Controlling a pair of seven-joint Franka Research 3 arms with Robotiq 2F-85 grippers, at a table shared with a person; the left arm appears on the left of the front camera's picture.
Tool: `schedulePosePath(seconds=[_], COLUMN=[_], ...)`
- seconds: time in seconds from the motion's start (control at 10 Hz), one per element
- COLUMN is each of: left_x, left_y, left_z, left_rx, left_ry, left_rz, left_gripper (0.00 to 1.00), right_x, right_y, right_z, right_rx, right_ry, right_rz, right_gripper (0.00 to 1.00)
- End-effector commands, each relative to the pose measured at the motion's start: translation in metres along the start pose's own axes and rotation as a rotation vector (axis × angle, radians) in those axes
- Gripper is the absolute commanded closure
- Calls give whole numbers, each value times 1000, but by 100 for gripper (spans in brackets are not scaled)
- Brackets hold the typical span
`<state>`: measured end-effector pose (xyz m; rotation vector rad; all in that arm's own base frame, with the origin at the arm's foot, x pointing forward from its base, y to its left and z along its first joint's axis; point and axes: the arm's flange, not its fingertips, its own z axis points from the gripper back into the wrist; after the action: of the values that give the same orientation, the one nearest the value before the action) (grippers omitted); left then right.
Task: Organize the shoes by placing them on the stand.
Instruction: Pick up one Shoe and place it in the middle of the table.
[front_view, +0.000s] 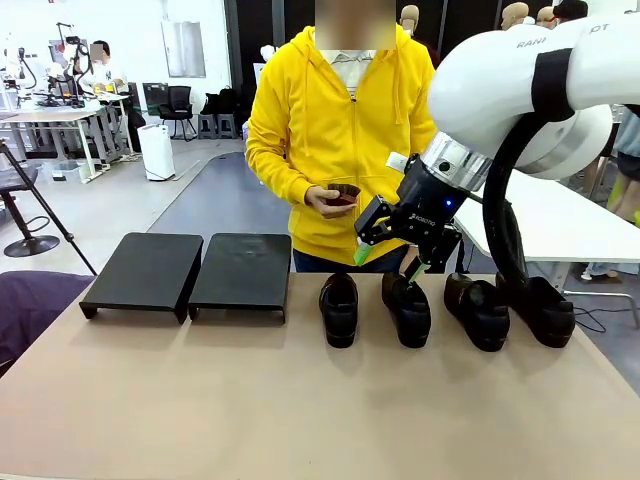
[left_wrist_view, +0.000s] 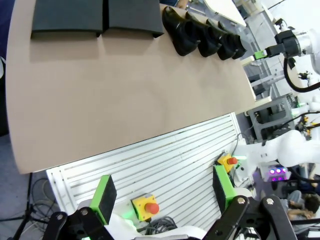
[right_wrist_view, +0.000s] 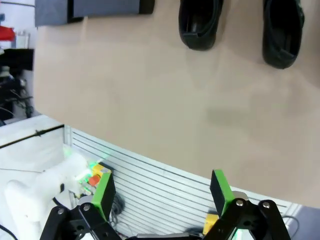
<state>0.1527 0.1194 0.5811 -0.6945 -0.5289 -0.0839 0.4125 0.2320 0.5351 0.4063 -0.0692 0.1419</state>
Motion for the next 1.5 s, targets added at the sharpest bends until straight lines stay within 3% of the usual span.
schedulePosePath(seconds=[0.0, 0.2, 0.7, 0.9, 1.1, 1.4], left_x=[0, 0, 0, 0, 0, 0], left_y=[0, 0, 0, 0, 0, 0], left_z=[0, 0, 0, 0, 0, 0], left_rx=[-16, -16, -16, -16, -16, -16], left_ry=[-1, -1, -1, -1, -1, -1], left_rz=[-15, -15, -15, -15, -15, -15], left_gripper=[0, 0, 0, 0, 0, 0], right_x=[68, 106, 146, 164, 179, 192], right_y=[12, 3, -11, -27, -44, -60], right_z=[-28, -61, -136, -167, -181, -205], right_rx=[-100, -128, -198, -231, -226, -301], right_ry=[128, 173, 55, -41, -66, -28], right_rz=[41, 23, -57, -140, -213, -265], right_gripper=[0, 0, 0, 0, 0, 0])
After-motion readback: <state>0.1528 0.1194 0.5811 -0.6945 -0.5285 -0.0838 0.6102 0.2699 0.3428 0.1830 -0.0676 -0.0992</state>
